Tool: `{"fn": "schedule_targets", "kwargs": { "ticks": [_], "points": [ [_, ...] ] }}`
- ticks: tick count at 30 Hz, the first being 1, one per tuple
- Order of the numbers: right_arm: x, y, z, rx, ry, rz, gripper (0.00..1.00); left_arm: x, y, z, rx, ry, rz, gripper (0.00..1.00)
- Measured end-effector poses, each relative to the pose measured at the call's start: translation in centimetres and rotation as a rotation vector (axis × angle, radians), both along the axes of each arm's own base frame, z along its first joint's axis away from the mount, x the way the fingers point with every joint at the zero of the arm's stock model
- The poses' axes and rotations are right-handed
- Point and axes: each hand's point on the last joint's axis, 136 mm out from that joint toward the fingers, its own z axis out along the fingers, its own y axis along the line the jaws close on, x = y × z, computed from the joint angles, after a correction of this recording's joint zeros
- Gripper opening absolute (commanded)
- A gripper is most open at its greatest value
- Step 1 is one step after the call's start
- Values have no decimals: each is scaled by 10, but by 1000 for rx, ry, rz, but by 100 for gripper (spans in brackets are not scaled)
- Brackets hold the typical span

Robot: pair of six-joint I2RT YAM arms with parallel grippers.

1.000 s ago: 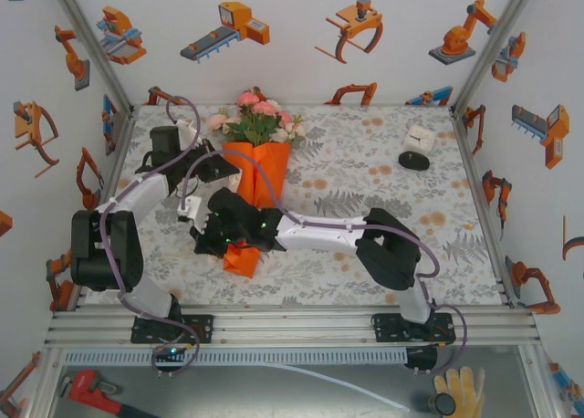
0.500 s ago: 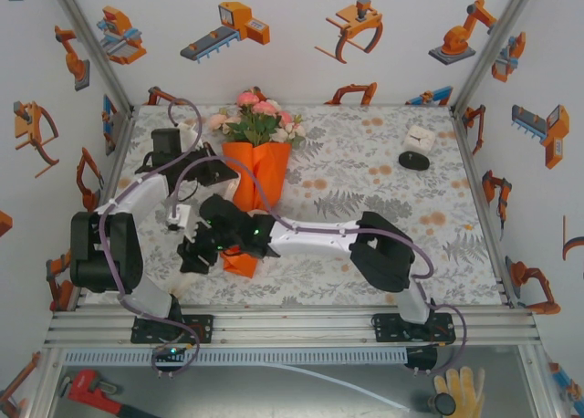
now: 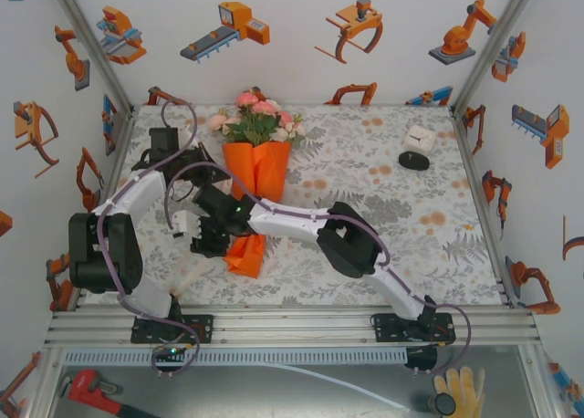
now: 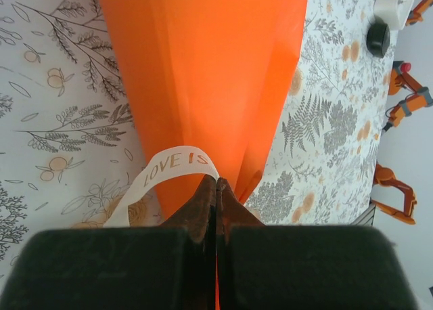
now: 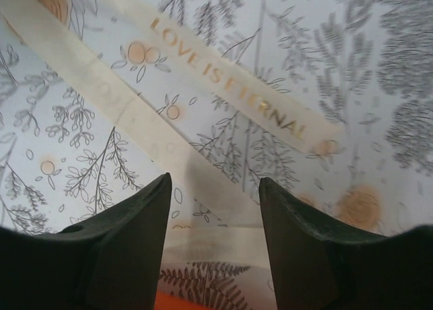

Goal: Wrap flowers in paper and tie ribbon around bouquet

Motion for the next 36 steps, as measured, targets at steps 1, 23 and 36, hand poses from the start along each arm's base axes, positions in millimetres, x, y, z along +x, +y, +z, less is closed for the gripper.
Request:
{"fn": "schedule_targets", "kwargs": {
  "ticks": [1, 23, 36],
  "points": [
    [-3, 0, -5, -6, -2, 19, 55, 1, 0, 0, 0, -1, 0, 0],
    [-26, -9, -23, -99, -51, 308, 8, 0, -1, -3, -7, 13, -5, 0],
    [-27, -27, -3, -94, -105, 289, 0, -1, -3, -2, -12, 9, -19, 0]
  ]
}}
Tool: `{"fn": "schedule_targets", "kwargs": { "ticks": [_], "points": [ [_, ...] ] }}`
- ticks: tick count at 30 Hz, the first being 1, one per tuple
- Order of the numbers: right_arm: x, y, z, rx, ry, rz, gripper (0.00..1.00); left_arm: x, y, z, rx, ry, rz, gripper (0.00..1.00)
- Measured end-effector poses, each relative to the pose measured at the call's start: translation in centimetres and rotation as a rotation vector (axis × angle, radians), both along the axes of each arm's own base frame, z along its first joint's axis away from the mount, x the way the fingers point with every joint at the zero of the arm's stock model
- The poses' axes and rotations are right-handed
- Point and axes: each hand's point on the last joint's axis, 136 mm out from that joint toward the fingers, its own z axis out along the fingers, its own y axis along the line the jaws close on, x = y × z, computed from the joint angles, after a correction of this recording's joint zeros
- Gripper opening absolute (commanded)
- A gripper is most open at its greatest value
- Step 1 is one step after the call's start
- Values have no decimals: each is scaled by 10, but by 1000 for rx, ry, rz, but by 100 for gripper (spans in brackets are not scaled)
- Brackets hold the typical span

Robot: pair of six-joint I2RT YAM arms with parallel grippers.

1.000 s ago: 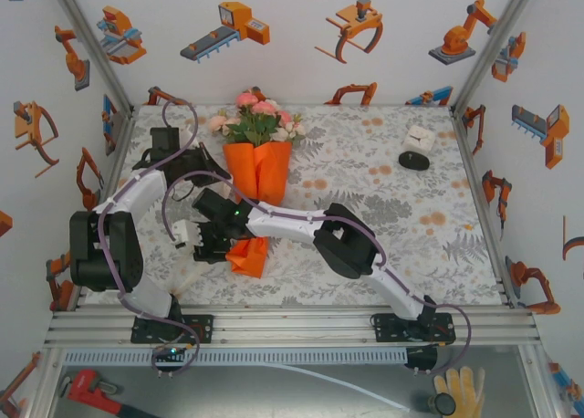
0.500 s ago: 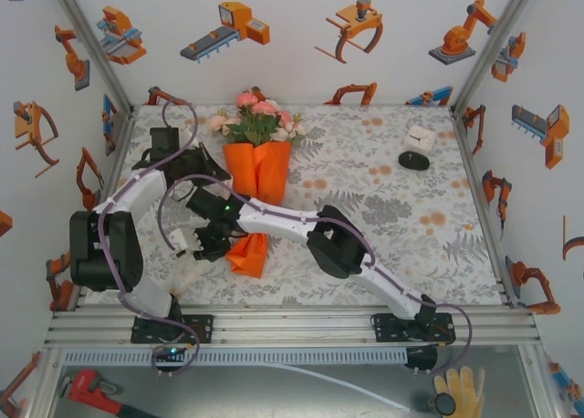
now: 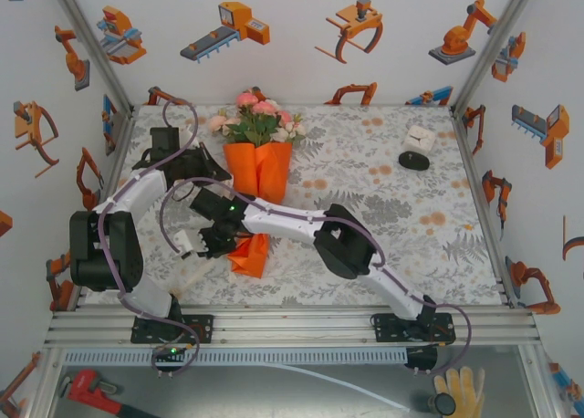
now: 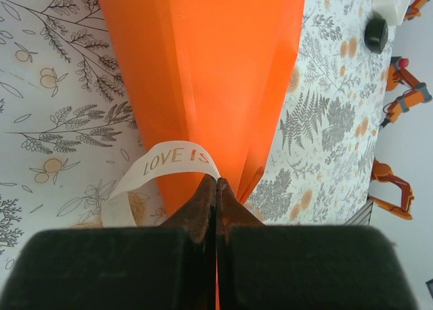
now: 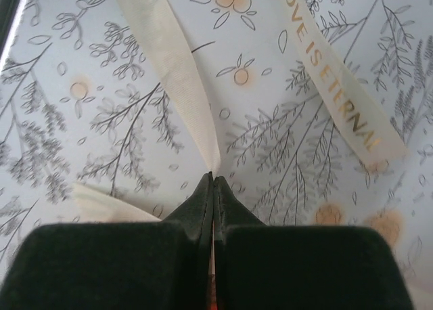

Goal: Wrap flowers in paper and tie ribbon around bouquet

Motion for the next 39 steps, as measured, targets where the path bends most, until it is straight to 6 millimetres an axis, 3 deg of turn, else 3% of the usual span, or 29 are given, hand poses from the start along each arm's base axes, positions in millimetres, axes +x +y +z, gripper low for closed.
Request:
{"fn": "schedule_targets", "kwargs": {
  "ticks": [8, 10, 13, 22, 27, 34, 39],
  "points": [
    [16, -2, 87, 197, -168, -54, 0, -5, -6, 4, -20, -6, -31, 0],
    [23, -2, 97, 222, -196, -72, 0, -6, -7, 5, -21, -9, -36, 0],
    [34, -9, 94, 211, -219, -104, 0, -8, -9, 8, -21, -16, -46, 0],
    [58, -79, 40, 24, -249, -246, 0, -11, -10, 8, -17, -14, -59, 0],
    [72, -99, 25, -10, -256, -320, 0, -15, -19, 8, -16, -14, -80, 0],
    [77, -93, 36, 55, -231, -368, 0, -25, -21, -9, 88, 16, -84, 0],
    [61, -82, 64, 175, -121, -380, 0, -50, -1, -18, 160, 11, -16, 0]
  ]
}}
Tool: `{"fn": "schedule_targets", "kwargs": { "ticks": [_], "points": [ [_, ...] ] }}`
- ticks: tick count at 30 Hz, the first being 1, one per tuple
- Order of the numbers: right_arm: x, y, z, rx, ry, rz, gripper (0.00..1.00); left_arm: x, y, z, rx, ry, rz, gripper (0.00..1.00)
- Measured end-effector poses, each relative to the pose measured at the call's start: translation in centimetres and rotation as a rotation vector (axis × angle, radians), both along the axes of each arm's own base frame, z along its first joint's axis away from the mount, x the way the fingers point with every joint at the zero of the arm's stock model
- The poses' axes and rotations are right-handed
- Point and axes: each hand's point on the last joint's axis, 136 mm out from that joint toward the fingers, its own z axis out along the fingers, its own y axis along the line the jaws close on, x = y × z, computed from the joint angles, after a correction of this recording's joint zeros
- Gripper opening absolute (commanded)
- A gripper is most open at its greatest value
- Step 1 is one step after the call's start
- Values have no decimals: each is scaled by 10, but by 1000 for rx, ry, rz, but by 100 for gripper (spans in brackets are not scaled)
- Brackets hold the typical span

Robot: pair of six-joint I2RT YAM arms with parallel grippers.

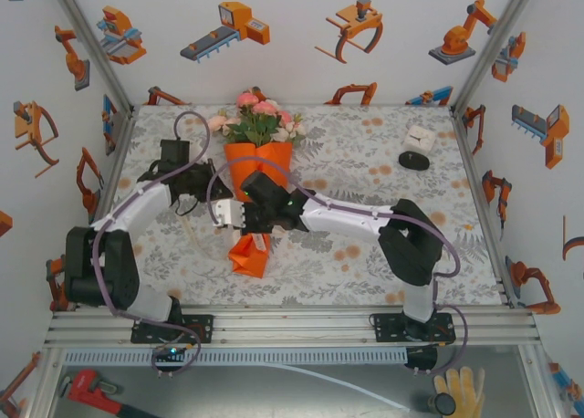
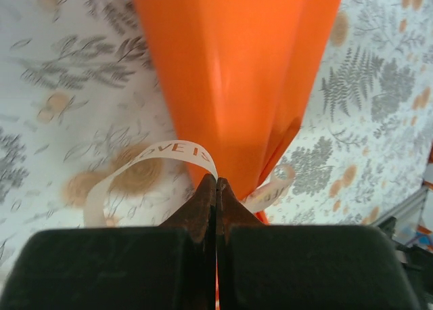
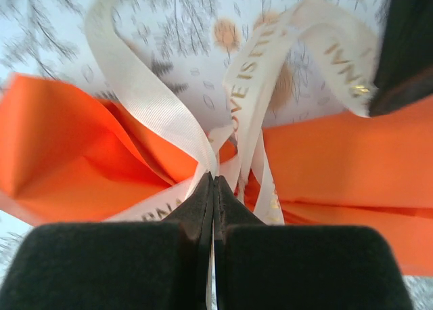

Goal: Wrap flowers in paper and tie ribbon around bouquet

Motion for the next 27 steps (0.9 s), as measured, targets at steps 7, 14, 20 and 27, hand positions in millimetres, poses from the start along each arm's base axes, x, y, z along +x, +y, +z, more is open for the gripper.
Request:
{"fn": "schedule_targets", "kwargs": {
  "ticks": [7, 14, 20, 27],
  "points": [
    [-46, 41, 34, 195, 110, 79, 0, -7, 11, 30, 16, -114, 39, 0],
    [-39, 55, 38, 218, 69, 59, 0, -6, 14, 29, 26, -119, 43, 0],
    [-3, 40, 34, 196, 36, -25, 0, -13, 21, 32, 49, -139, 53, 0],
    [5, 21, 5, 129, 71, -70, 0, -27, 28, 23, 71, -143, 69, 0]
  ]
}}
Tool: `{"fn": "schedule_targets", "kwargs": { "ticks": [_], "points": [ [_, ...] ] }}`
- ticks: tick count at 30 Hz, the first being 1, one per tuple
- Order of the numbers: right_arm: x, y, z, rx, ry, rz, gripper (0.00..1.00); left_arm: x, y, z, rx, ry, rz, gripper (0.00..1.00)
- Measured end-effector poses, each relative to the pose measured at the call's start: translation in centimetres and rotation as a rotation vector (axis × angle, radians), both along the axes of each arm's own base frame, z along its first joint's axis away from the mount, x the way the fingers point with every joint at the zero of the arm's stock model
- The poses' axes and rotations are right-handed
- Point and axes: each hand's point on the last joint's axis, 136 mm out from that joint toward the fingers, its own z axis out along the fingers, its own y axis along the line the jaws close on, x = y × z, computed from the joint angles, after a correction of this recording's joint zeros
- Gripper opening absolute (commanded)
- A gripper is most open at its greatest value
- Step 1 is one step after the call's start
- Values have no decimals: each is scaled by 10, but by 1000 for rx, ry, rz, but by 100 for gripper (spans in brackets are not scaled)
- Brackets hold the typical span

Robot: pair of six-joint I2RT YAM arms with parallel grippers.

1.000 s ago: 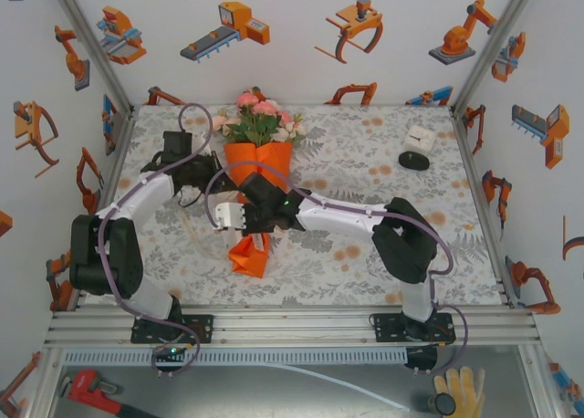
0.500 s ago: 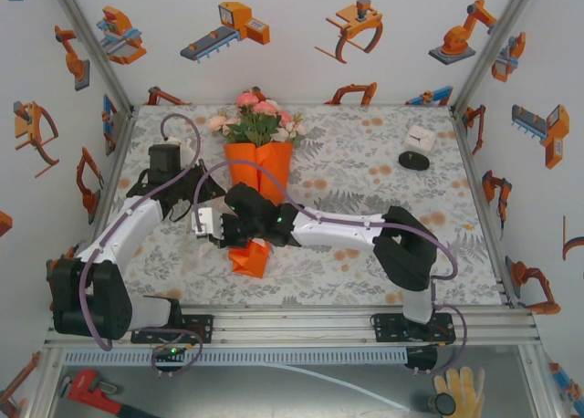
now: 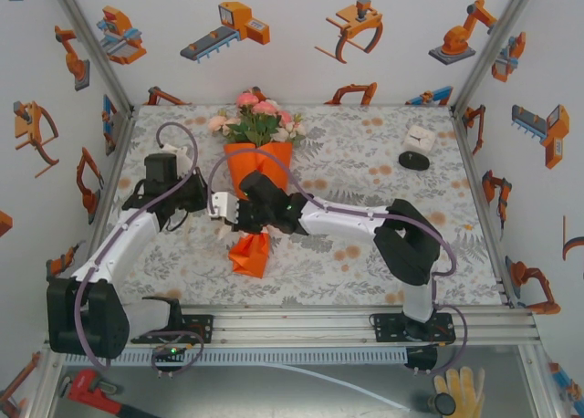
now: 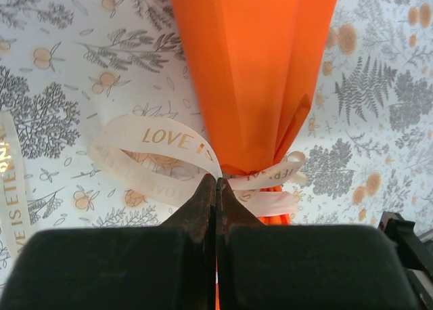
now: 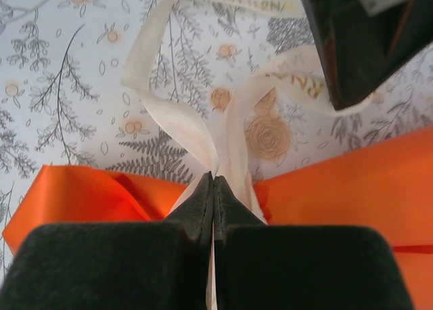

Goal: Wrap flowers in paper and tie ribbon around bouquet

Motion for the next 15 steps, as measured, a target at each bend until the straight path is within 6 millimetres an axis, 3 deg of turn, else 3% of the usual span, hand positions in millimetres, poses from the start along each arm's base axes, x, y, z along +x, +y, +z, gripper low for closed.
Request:
{"fn": "schedule_targets", "kwargs": {
  "ticks": [3, 9, 11, 15],
  "points": [
    [2, -5, -7, -19, 11, -13, 0, -11, 7, -16, 26, 21, 24, 4],
    [16, -12, -8, -21, 9, -44, 0, -27, 27, -43, 103, 67, 99, 33],
    [17, -13, -8, -18, 8, -46, 0, -27, 31, -45, 120, 72, 116, 42],
    [17, -11, -6, -11, 7, -43, 0, -28, 35, -40, 132, 68, 130, 48]
  ]
}}
